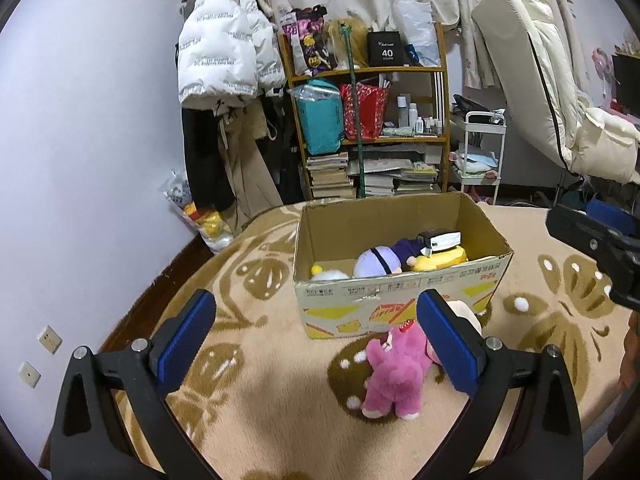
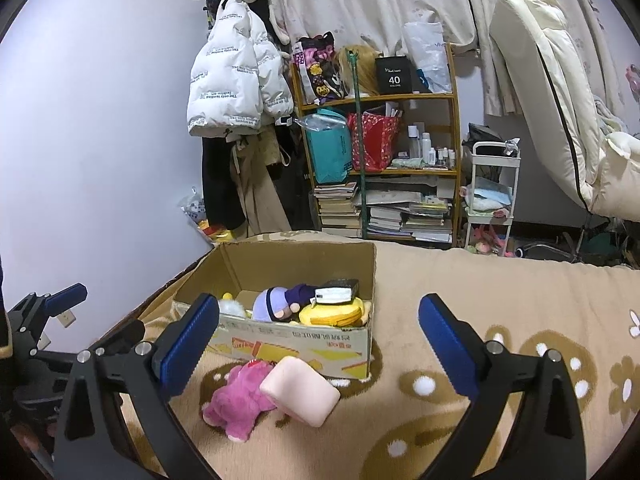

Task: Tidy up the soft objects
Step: 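Lower the left tool to the pink bear while the right tool reaches the pink roll plush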

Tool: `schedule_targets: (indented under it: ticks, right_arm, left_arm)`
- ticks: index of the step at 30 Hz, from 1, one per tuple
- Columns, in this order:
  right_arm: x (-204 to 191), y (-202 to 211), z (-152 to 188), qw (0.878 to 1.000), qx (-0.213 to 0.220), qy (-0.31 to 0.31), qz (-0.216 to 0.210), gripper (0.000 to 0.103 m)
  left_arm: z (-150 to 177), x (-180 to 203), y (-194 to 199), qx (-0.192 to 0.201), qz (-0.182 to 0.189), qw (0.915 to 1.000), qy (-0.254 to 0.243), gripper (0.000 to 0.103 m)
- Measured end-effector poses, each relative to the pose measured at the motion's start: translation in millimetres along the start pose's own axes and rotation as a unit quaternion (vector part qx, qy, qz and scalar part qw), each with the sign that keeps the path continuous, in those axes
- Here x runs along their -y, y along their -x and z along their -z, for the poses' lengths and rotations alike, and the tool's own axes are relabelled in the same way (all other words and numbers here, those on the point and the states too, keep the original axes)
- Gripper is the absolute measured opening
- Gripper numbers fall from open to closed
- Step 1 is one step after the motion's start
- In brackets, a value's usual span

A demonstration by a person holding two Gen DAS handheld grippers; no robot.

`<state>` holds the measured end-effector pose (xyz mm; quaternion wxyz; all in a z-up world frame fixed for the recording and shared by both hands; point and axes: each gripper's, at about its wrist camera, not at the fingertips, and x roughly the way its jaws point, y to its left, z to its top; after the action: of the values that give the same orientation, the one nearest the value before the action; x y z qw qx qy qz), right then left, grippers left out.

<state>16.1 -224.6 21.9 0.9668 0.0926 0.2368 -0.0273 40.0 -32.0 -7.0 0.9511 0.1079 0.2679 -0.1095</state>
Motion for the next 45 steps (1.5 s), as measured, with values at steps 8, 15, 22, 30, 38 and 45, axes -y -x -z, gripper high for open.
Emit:
schedule_targets:
  ticks: [8, 15, 22, 30, 38, 45]
  right_arm:
    - [3, -3, 5, 1.000, -0.012, -0.002, 0.001, 0.103]
    - [5, -13, 9, 1.000, -0.023, -0.006, 0.001, 0.103]
    - [10, -23, 14, 0.999, -0.032, -0.017, 0.003, 0.103]
    - [17, -38, 22, 0.998, -0.046, -0.030, 0.010, 0.103]
    - [18, -60, 33, 0.997, -0.073, -0.031, 0.010, 0.103]
    - [20, -75, 39, 0.995, -0.091, -0.037, 0.009, 0.103]
  left_arm:
    - [2, -6, -14, -0.034, 0.008, 0.9993, 0.011, 0.100]
    - [5, 0, -29, -0.051, 0.016, 0.9985, 0.006, 0.100]
    - [9, 2, -45, -0.074, 0.025, 0.9969, 0.006, 0.100]
    - [17, 9, -69, -0.110, 0.041, 0.9931, 0.000, 0.100]
    - [26, 12, -91, -0.148, 0.057, 0.9874, 0.002, 0.100]
    - [33, 14, -107, -0.174, 0.064, 0.9826, 0.001, 0.100]
